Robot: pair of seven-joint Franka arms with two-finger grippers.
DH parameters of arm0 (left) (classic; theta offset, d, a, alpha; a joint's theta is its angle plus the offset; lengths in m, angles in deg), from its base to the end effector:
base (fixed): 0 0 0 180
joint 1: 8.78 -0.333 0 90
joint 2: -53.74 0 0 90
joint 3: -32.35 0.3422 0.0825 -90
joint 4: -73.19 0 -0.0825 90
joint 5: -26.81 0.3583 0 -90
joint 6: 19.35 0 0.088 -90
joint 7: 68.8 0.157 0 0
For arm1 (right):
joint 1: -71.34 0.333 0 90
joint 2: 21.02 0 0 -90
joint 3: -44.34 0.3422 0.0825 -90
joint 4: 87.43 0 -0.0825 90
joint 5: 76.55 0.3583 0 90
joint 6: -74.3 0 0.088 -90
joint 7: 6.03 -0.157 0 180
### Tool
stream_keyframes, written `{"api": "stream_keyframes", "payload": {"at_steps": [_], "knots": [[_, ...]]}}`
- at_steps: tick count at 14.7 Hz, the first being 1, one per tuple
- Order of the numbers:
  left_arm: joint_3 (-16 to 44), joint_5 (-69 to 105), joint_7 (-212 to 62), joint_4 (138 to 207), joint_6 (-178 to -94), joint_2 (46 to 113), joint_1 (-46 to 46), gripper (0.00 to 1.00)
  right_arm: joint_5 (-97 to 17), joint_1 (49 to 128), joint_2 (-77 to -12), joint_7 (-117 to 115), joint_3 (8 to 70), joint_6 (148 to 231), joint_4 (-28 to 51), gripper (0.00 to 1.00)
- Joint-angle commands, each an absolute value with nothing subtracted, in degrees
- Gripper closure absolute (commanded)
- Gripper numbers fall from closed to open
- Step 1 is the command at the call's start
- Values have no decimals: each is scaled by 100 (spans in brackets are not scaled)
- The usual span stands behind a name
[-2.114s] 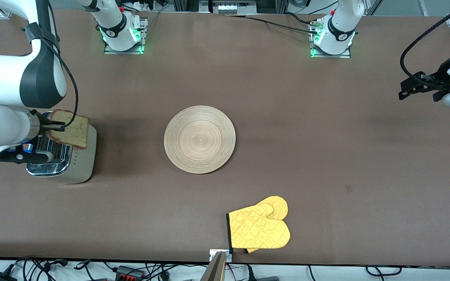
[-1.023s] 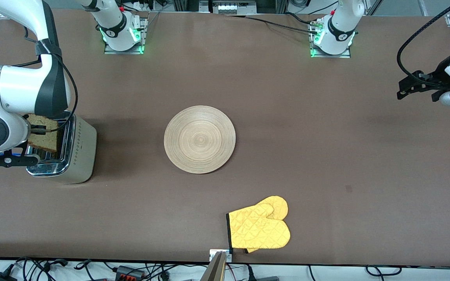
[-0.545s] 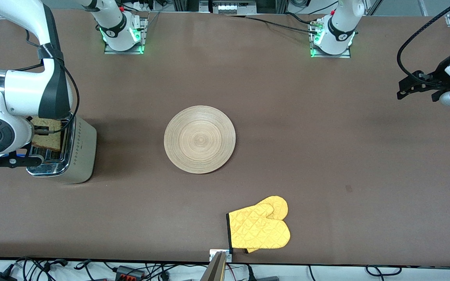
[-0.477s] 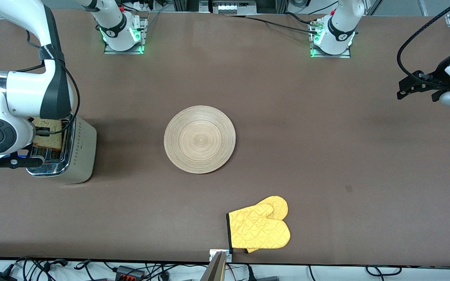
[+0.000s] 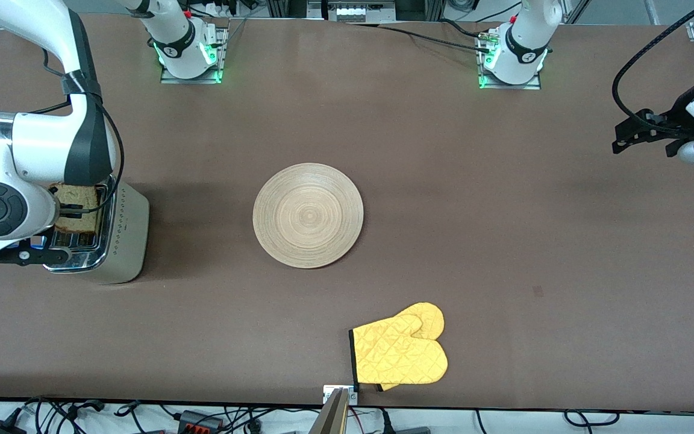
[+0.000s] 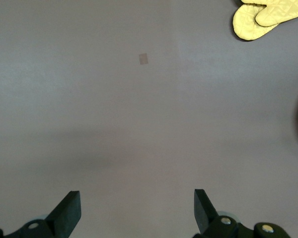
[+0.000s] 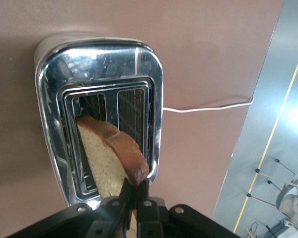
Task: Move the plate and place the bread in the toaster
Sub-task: 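Lower the bread into the toaster slot with the right gripper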
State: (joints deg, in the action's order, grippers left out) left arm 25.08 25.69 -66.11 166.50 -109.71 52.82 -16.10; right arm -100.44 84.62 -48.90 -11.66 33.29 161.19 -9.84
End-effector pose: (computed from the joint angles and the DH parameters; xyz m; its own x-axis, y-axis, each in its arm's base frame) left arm 0.5208 -0.0031 0.5839 0.9983 -0.0458 -0.0347 -0.0452 -0.9988 0.0191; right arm 0.6390 -0.0183 0.4277 0.9637 -0.0766 -0.2559 0.0638 -0.8642 0.4990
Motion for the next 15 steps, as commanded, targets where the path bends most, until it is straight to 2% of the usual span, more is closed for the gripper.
{"api": "stream_keyframes", "payload": {"at_steps": [1,10,11,12,13,15], "knots": [[2488,2672,-6598,16468,-10838,5365,-1599,0,-9940,8330,-4827,-1227,3353,16325,-921,100],[2497,2707,-6598,16459,-10847,5374,-1607,0,-9703,8330,-4827,-1297,3353,16351,-711,100],[2497,2716,-6598,16459,-10856,5374,-1607,0,-9677,8330,-4835,-1297,3353,16351,-666,92],[2497,2733,-6598,16468,-10856,5374,-1607,0,-9624,8330,-4861,-1271,3353,16343,-631,36],[2497,2742,-6598,16468,-10873,5374,-1599,0,-9554,8321,-4853,-1270,3353,16342,-596,0],[2497,2777,-6590,16477,-10900,5383,-1599,0,-9248,8338,-4757,-1270,3353,16272,-613,0]]}}
